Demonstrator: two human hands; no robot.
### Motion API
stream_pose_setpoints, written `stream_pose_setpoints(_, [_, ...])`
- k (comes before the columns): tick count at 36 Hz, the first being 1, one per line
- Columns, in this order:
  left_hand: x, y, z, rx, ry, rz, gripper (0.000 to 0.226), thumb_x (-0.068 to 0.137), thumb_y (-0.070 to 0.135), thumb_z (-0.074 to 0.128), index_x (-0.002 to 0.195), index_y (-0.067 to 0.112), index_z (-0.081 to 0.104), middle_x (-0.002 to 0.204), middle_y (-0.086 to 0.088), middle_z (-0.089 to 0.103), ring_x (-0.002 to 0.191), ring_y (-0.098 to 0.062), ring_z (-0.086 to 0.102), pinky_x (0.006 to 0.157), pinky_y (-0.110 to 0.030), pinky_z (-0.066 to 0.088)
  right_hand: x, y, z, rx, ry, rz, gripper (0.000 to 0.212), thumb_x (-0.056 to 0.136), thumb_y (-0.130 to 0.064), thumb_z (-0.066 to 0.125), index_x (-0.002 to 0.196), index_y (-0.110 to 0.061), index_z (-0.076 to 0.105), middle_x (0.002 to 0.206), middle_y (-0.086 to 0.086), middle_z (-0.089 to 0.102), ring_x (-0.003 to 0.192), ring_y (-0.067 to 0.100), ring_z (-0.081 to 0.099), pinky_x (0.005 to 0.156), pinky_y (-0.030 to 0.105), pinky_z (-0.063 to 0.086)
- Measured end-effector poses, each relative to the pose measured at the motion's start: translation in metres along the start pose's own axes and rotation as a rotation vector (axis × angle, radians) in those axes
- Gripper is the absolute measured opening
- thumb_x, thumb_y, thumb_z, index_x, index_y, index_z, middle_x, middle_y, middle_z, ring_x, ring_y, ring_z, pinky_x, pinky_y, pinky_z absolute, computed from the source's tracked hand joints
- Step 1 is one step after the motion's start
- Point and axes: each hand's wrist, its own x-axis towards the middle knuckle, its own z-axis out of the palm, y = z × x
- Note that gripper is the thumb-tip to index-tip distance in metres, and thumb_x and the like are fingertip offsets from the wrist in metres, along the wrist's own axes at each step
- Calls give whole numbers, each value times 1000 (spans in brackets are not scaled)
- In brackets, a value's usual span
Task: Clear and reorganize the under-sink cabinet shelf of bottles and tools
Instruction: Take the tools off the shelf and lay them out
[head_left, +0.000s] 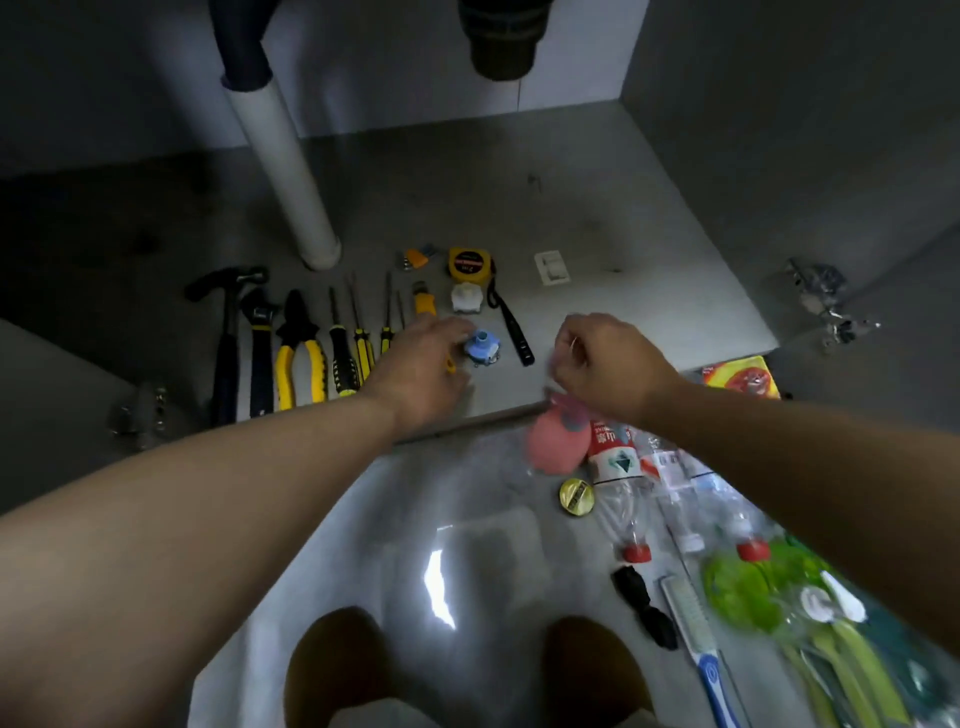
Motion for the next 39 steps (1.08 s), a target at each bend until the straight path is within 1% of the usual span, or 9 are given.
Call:
stream_pose_setpoints(7, [22, 0, 17, 193, -56, 191, 65, 93, 19, 59, 154, 29, 38, 155, 0, 38, 141, -26, 35, 111, -41, 35, 68, 8, 26, -102, -168, 188, 36, 84, -41, 68, 104, -13, 57, 100, 8, 64, 93, 27, 60, 78, 35, 50])
stream_pose_setpoints(13, [31, -4, 27, 330, 49, 198, 39, 94, 19, 57, 132, 28, 54, 131, -1, 51, 127, -25, 43, 98, -39, 30, 88, -1, 51, -145, -198, 274, 44, 81, -45, 71, 108, -15, 53, 97, 4, 55, 85, 21, 54, 57, 28, 38])
stream_pose_setpoints(19, [29, -9, 34, 378, 96, 166, 42, 87, 14, 62, 125, 27, 52, 117, -1, 57, 117, -27, 49, 95, -40, 32, 90, -6, 54, -154, -164, 306, 33, 85, -22, 72, 112, -10, 59, 110, 12, 60, 101, 29, 62, 73, 31, 44])
stream_pose_setpoints(21, [24, -10, 39, 388, 120, 168, 40, 85, 17, 64, 123, 27, 53, 113, 0, 59, 113, -26, 49, 92, -39, 32, 87, -8, 50, -138, -152, 312, 28, 84, -21, 72, 107, -10, 60, 104, 11, 58, 95, 29, 60, 72, 29, 43])
stream_pose_setpoints(23, [18, -12, 40, 365, 139, 186, 38, 83, 20, 66, 119, 27, 54, 108, 2, 60, 110, -25, 49, 87, -36, 28, 83, -9, 45, -113, -122, 309, 21, 82, -21, 73, 86, -12, 55, 87, 5, 54, 82, 25, 56, 67, 28, 42])
stream_pose_setpoints(25, [10, -15, 38, 344, 146, 224, 35, 83, 27, 66, 116, 26, 56, 103, 3, 61, 107, -25, 49, 82, -33, 24, 76, -12, 37, -79, -93, 304, 31, 81, -23, 74, 69, -14, 47, 72, 2, 49, 76, 23, 55, 59, 26, 39])
stream_pose_setpoints(30, [-15, -16, 23, 276, 142, 236, 44, 84, 36, 67, 126, 22, 61, 108, 1, 62, 109, -25, 51, 93, -39, 40, 42, -26, 21, 59, -53, 259, 26, 84, -23, 64, 66, -10, 50, 67, 6, 54, 74, 26, 59, 52, 24, 35])
stream_pose_setpoints(35, [-63, -27, 14, 299, -5, 338, 43, 82, 38, 68, 122, 22, 62, 105, 3, 57, 99, -17, 51, 80, -31, 45, -12, -42, 31, 138, -56, 196, 17, 80, -22, 65, 89, -8, 61, 89, 11, 66, 83, 27, 61, 68, 31, 49])
stream_pose_setpoints(39, [-103, -43, 18, 370, -336, 305, 43, 84, 51, 60, 123, 34, 54, 109, 11, 52, 90, -11, 57, 76, -32, 54, -57, -45, 58, 183, -298, 197, 10, 79, -19, 63, 77, -10, 66, 68, 8, 73, 59, 19, 70, 54, 30, 58])
